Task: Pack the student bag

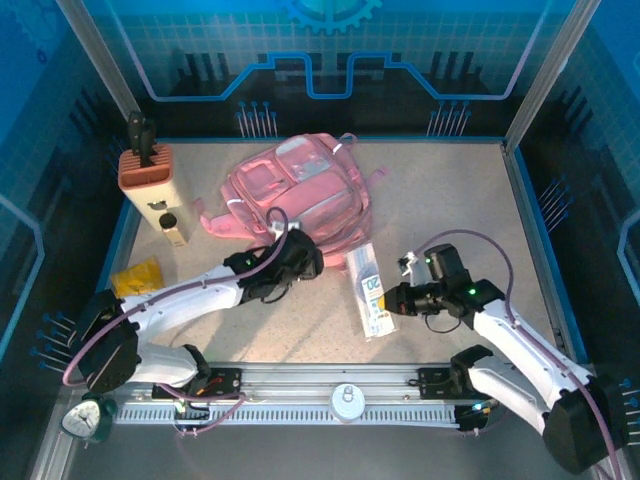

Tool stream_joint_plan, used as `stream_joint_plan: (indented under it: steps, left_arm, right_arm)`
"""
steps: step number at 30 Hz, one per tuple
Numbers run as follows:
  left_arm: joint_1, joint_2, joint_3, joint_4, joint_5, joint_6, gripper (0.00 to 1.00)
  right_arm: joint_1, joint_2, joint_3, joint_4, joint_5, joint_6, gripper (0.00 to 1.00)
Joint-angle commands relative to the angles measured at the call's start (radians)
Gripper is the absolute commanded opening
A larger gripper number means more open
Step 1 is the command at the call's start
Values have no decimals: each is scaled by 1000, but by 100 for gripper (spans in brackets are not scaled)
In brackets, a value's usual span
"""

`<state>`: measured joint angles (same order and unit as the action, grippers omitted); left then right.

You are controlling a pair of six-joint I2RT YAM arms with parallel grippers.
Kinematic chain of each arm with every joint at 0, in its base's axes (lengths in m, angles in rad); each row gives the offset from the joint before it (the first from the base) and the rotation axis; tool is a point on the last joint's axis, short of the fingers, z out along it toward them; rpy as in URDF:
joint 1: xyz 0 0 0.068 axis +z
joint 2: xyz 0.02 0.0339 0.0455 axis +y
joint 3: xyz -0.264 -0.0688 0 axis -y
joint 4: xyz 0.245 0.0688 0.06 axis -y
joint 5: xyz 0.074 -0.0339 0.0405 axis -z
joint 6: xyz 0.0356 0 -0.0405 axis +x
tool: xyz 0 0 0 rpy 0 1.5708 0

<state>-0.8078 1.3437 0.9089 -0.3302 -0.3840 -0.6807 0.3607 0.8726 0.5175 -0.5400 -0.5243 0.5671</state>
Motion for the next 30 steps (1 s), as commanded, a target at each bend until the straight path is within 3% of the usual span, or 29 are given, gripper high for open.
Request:
stream_joint_plan:
  steps: [1,8,15,19,25,27,30]
  left_arm:
    - [41,103,106,-31,-64,397,61]
    - [95,408,368,-20,-126,705,64]
    - [141,593,522,-13,-167,803,64]
    - [156,624,561,-31,-172,807,42]
    - [157,526,556,-23,-107,799,6]
    - [159,485,567,-35,-88,789,0]
    - [159,431,596,-60,-64,767,0]
  right_arm:
    - [-84,-18,50,-101,-27,-18,0]
    - [-182,22,117,-78,-52,-35,0]
    - [-224,69,99,27,-122,7,0]
    - [-229,94,109,37,-129,3,0]
    - [-235,110,135,34,-137,9,0]
    - [-235,118,146,40,-153,19,0]
    - [-235,133,149,83,-159,62,0]
